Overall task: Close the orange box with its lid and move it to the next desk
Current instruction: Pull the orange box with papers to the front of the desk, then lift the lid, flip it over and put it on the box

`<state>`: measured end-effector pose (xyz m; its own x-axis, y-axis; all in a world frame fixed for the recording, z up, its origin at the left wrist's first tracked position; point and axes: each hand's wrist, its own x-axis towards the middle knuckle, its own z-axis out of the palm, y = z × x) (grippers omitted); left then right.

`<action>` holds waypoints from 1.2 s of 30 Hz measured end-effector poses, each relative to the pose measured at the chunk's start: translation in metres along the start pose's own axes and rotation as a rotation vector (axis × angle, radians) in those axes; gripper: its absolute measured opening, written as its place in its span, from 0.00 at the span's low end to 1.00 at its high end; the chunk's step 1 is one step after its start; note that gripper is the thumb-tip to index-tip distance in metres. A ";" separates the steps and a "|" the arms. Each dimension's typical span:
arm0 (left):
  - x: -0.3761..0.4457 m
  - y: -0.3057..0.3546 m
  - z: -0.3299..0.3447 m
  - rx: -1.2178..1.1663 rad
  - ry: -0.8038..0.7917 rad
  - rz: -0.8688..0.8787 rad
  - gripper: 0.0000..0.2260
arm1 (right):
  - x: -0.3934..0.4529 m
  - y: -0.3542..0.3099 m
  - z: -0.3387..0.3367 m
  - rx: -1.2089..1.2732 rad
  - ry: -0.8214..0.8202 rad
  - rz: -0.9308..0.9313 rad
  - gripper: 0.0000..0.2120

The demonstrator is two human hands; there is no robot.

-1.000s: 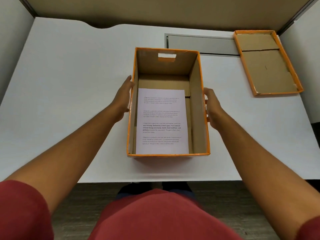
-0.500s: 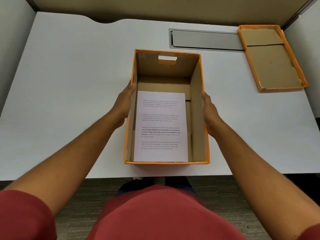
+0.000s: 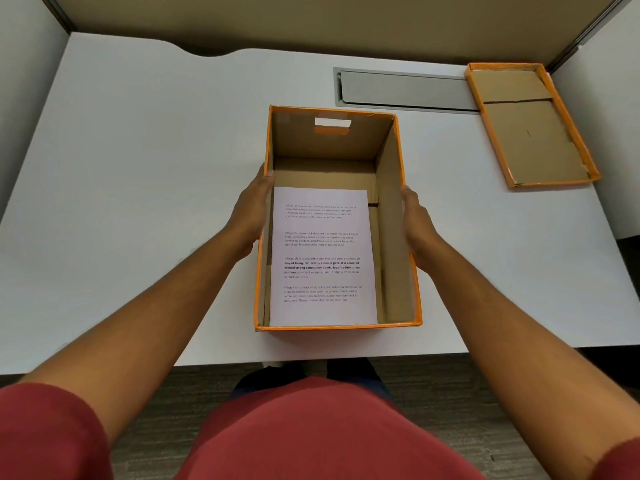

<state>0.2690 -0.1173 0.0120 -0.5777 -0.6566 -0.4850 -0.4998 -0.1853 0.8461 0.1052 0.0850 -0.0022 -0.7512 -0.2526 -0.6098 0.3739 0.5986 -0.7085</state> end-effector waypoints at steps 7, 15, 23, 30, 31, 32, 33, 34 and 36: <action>0.006 -0.007 -0.007 0.337 0.106 0.153 0.29 | 0.004 0.002 -0.008 0.018 -0.073 0.020 0.41; -0.002 0.021 0.020 0.806 0.304 0.640 0.29 | 0.013 -0.014 -0.037 0.051 -0.048 -0.097 0.29; -0.011 0.077 0.163 0.655 0.056 0.945 0.22 | 0.076 -0.004 -0.122 -0.187 0.095 -0.327 0.25; 0.018 0.101 0.302 0.589 -0.154 0.665 0.23 | 0.158 0.024 -0.236 -0.590 0.197 -0.418 0.26; 0.026 0.101 0.317 0.574 -0.172 0.619 0.23 | 0.171 0.026 -0.249 -0.662 0.199 -0.419 0.26; 0.032 0.100 0.331 0.565 -0.187 0.562 0.24 | 0.183 0.029 -0.262 -0.731 0.200 -0.411 0.27; 0.039 0.098 0.344 0.560 -0.196 0.504 0.24 | 0.194 0.033 -0.272 -0.793 0.199 -0.400 0.27; 0.044 0.096 0.355 0.554 -0.202 0.450 0.24 | 0.205 0.038 -0.281 -0.846 0.199 -0.391 0.27; 0.054 0.090 0.373 0.542 -0.210 0.369 0.25 | 0.222 0.049 -0.293 -0.940 0.193 -0.396 0.27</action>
<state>-0.0474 0.1034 -0.0205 -0.8576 -0.4406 -0.2654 -0.4671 0.4512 0.7604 -0.2023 0.2811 -0.0683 -0.8329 -0.4840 -0.2682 -0.4318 0.8716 -0.2320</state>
